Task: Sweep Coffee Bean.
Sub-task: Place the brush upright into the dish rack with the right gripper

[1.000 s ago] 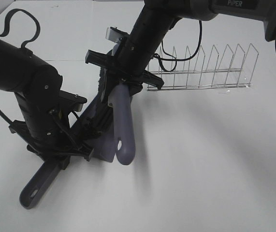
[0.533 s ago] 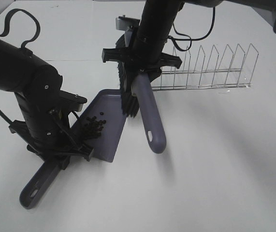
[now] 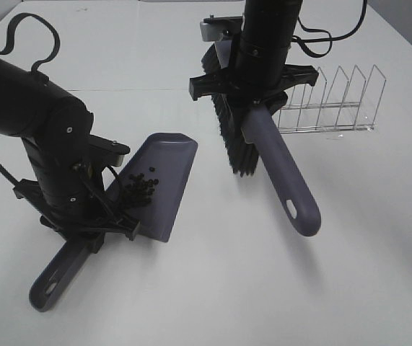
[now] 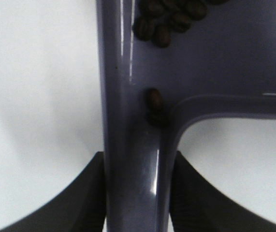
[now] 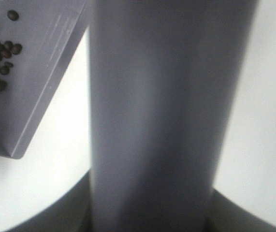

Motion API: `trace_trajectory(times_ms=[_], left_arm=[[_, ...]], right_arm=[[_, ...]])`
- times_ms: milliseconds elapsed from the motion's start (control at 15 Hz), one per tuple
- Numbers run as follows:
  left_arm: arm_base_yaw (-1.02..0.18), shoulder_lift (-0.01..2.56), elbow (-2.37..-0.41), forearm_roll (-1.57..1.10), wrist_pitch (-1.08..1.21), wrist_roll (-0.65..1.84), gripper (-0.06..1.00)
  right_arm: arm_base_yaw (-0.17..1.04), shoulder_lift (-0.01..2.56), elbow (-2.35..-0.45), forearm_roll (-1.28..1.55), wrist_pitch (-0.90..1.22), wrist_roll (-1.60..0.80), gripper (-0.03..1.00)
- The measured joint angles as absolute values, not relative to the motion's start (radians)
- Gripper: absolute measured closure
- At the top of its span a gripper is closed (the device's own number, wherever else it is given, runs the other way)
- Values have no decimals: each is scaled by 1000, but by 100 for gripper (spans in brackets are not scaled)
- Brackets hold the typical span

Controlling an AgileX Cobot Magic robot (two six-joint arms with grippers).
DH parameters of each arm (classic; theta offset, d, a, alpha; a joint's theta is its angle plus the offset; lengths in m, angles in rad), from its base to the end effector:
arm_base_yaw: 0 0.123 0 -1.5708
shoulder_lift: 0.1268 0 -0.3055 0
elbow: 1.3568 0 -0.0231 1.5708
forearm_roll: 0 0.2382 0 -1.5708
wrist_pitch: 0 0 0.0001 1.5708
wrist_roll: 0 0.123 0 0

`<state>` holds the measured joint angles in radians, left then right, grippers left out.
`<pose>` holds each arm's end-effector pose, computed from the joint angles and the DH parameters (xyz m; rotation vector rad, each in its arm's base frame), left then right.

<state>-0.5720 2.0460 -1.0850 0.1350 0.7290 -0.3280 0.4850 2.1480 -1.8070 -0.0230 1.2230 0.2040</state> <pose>0.2920 -0.1749 0.0845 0.5388 3.0818 0.1462 0.3954 0.2054 0.1960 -0.4368 3.0142 0.0168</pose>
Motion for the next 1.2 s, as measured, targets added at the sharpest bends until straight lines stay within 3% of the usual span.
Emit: trace_trajectory(times_ms=[400, 600, 867, 1200], left_arm=[[-572, 2046, -1085, 135, 729, -328, 62], [-572, 2046, -1085, 134, 729, -328, 62], [-572, 2046, -1085, 131, 732, -328, 62], [-572, 2046, -1085, 130, 733, -327, 62]], right_arm=[[453, 2056, -1630, -47, 1222, 197, 67], [287, 1984, -1432, -28, 1222, 159, 67], [87, 1977, -1362, -12, 1221, 91, 67], [25, 2016, -1371, -10, 1220, 23, 67]])
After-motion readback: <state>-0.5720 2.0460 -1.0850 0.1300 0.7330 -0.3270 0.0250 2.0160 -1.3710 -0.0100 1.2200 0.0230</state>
